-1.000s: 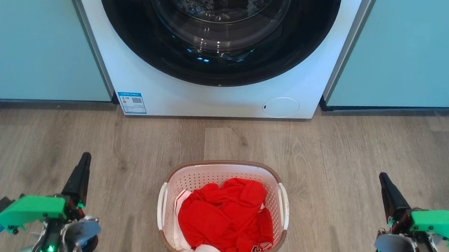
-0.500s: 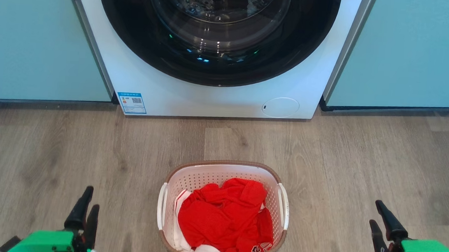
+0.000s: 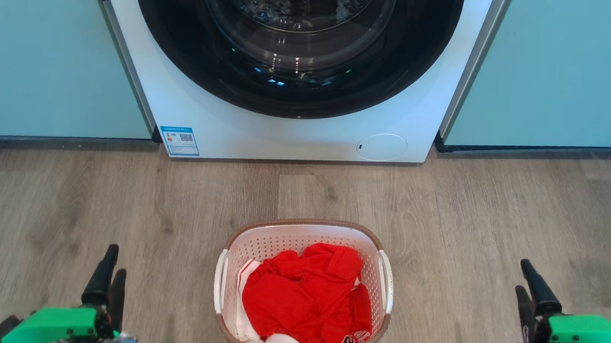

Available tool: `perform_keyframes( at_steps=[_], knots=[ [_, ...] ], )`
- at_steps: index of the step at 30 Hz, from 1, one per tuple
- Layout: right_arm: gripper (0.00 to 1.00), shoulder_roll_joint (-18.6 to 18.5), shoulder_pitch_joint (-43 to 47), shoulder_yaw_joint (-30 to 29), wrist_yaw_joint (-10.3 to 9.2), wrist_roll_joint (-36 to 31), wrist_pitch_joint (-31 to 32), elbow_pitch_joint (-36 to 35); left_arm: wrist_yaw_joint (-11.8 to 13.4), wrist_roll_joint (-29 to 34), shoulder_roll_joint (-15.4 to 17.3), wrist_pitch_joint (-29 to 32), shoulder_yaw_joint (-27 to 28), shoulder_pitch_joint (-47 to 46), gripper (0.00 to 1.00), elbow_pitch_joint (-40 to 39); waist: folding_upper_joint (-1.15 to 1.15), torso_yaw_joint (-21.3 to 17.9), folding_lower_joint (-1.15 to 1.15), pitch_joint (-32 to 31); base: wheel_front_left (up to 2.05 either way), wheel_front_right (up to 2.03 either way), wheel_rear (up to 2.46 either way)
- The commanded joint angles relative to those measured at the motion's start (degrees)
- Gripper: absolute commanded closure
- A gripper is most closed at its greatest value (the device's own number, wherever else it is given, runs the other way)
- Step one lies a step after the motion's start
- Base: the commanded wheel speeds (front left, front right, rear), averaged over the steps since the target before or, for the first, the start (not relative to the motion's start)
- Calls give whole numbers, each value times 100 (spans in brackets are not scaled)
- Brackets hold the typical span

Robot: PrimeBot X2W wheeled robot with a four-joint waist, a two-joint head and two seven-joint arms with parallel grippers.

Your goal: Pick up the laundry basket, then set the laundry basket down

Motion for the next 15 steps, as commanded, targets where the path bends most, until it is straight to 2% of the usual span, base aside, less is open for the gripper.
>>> perform_keyframes(
  at_steps=[1,15],
  knots=[
    [0,-23,-284,-65,-1,-205,-79,-273,-8,93,63,-62,124,-350,0,-255,0,3,0,1,0,0,0],
    [0,-32,-470,-55,-2,-1444,-297,-927,-13,570,70,-279,291,-502,0,-662,0,31,0,16,0,0,0]
  ],
)
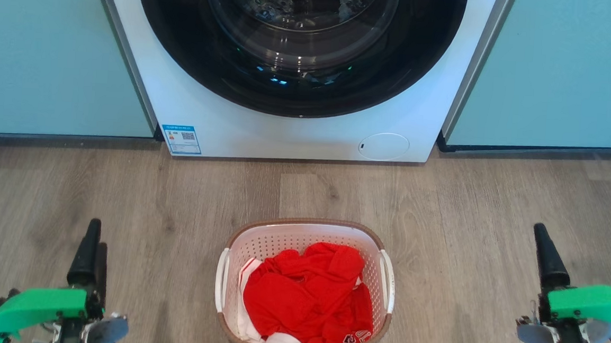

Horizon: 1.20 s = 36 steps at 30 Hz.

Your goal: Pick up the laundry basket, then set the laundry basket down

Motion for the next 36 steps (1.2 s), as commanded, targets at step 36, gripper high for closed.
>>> perform_keyframes(
  at_steps=[36],
  knots=[
    [0,-321,-802,1161,-4,-4228,-665,-1630,1090,4120,86,-649,-637,-670,0,-1937,0,99,0,81,0,0,0]
  ],
)
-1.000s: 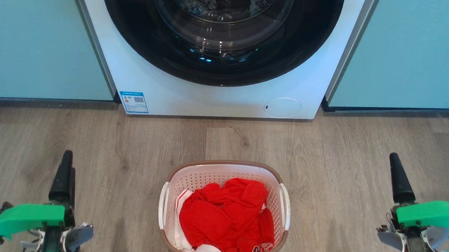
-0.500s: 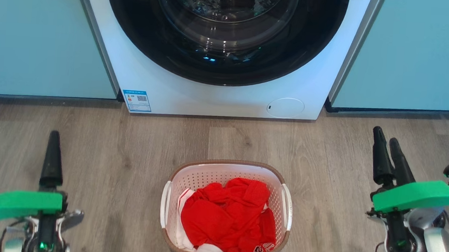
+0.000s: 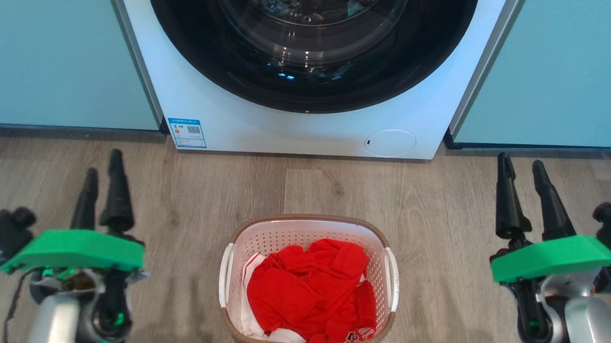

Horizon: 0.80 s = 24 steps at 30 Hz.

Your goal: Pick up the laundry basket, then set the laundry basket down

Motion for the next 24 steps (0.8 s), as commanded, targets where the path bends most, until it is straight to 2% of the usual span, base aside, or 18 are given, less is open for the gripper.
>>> perform_keyframes(
  at_steps=[1,5,13,20,24],
  knots=[
    [0,-118,-360,157,-4,-358,-95,-308,166,334,82,-103,-114,-325,0,-282,0,0,0,2,0,0,0],
    [0,-128,-362,226,-5,-643,-145,-364,238,778,84,-154,-375,-346,0,-291,0,0,0,4,0,0,0],
    [0,-164,-362,405,-5,-1390,-279,-429,664,1852,142,-288,-999,-408,0,-132,0,-17,0,-3,0,0,0],
    [0,13,-279,225,-6,-1655,-396,-431,1166,2500,378,-405,-1677,-529,0,297,0,-29,0,-29,0,0,0],
    [0,43,-255,237,-6,-1930,-463,-352,1444,2768,508,-472,-2019,-661,0,258,0,-33,0,-28,0,0,0]
  ],
)
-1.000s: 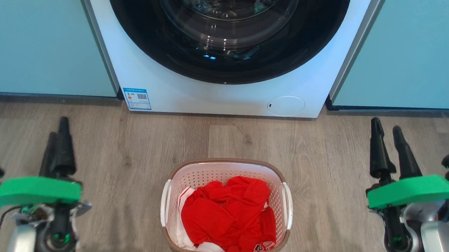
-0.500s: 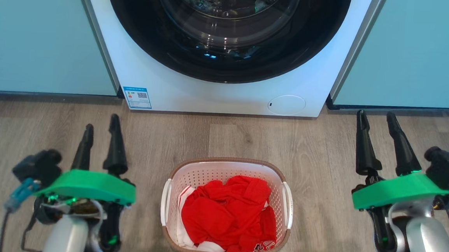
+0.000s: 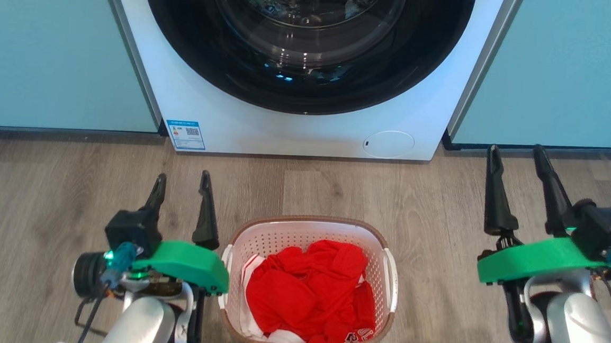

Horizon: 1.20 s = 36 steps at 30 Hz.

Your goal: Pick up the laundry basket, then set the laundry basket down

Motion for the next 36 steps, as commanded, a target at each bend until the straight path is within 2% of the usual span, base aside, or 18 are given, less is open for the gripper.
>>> perform_keyframes(
  at_steps=[1,5,9,14,19,28,31,36],
  knots=[
    [0,24,-174,48,-6,-232,-83,-123,112,182,129,-94,26,-407,0,-212,0,-3,0,-4,0,0,0],
    [0,43,-162,159,-6,-497,-150,6,196,77,38,-162,47,-412,0,-218,0,-4,0,-10,0,0,0],
    [0,56,-165,191,-6,-676,-217,119,82,267,-19,-229,82,-438,0,-354,0,-5,0,-18,0,0,0],
    [0,62,-146,333,-7,-768,-301,283,84,618,-118,-313,253,-415,0,-613,0,-14,0,-45,0,0,0],
    [0,59,-153,508,-7,-586,-384,203,-125,936,-192,-396,270,-363,0,-924,0,-23,0,-55,0,0,0],
    [0,4,-155,490,-7,-1116,-518,240,-262,1362,-283,-530,378,-225,0,-838,0,-25,0,-63,0,0,0],
    [0,23,-151,440,-8,-1352,-564,303,-312,1302,-291,-576,443,-199,0,-787,0,-20,0,-58,0,0,0],
    [0,58,-107,353,-8,-1178,-564,476,-524,883,-293,-576,556,-139,0,-522,0,-23,0,-67,0,0,0]
  ],
)
